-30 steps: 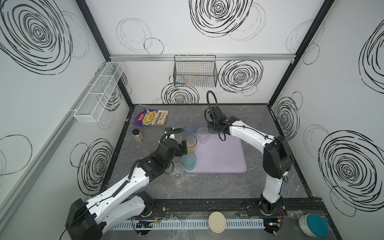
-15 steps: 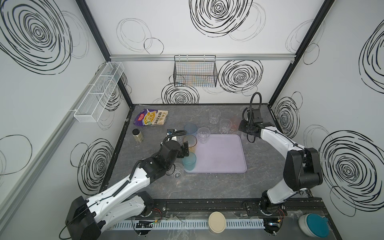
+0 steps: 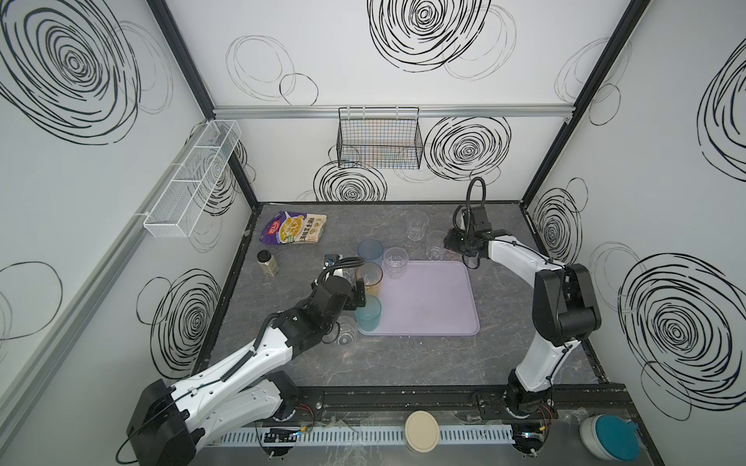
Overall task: Place the glasses into the tray
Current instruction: Pick up the glass from the top-center of the table.
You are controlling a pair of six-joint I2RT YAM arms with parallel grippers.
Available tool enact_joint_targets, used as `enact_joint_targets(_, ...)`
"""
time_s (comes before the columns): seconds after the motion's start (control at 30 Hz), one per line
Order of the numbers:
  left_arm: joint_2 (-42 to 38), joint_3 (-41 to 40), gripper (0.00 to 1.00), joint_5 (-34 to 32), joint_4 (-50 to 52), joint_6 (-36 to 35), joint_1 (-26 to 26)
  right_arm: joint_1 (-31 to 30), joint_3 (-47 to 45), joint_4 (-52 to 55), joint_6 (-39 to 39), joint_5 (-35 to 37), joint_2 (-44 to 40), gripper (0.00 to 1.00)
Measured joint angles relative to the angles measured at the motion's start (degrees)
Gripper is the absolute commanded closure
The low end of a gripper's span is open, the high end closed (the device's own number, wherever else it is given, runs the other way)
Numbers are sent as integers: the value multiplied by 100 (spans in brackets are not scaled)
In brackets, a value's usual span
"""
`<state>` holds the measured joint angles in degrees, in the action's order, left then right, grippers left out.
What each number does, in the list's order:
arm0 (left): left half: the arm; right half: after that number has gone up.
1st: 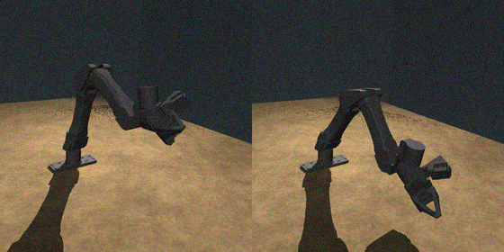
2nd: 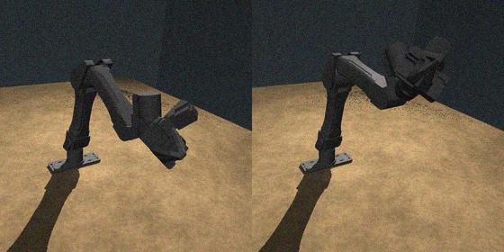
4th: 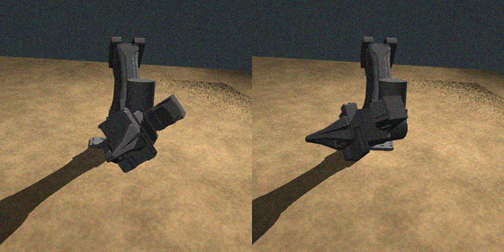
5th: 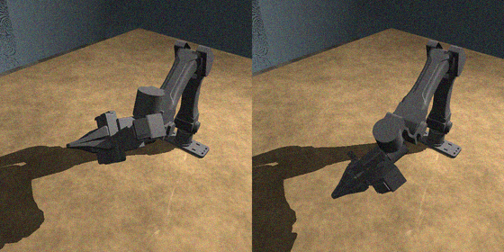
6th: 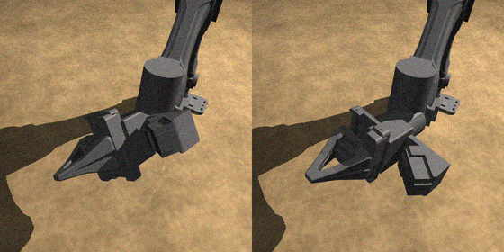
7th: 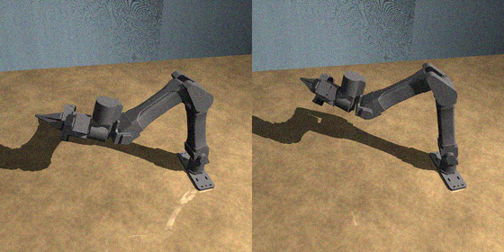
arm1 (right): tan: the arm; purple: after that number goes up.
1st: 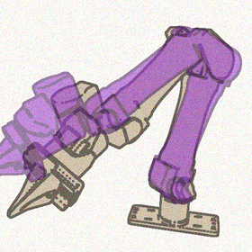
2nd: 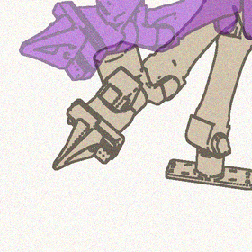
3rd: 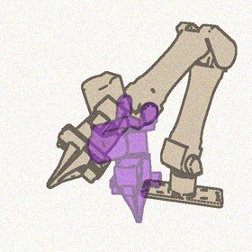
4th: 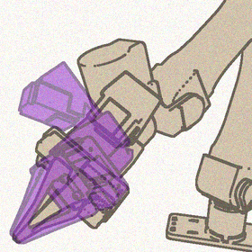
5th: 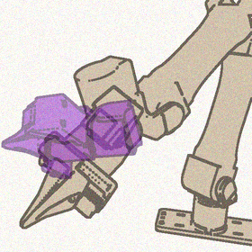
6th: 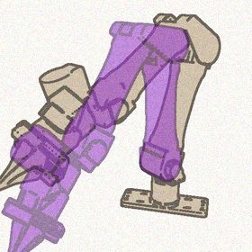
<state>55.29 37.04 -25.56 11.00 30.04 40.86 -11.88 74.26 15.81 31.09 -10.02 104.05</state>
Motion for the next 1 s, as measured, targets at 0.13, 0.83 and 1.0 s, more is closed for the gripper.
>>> enact_joint_targets(0.13, 0, -31, 3, 0, -37, -4, -4, -17, 79, -79, 33, -48, 192, 55)
enact_joint_targets(0.83, -24, -66, 3, 0, -48, -50, -48, -192, 83, -74, 66, 35, 278, 89)
enact_joint_targets(1.0, -26, -66, 4, -13, -48, -96, -59, -299, 87, 2, -20, 116, 201, 92)
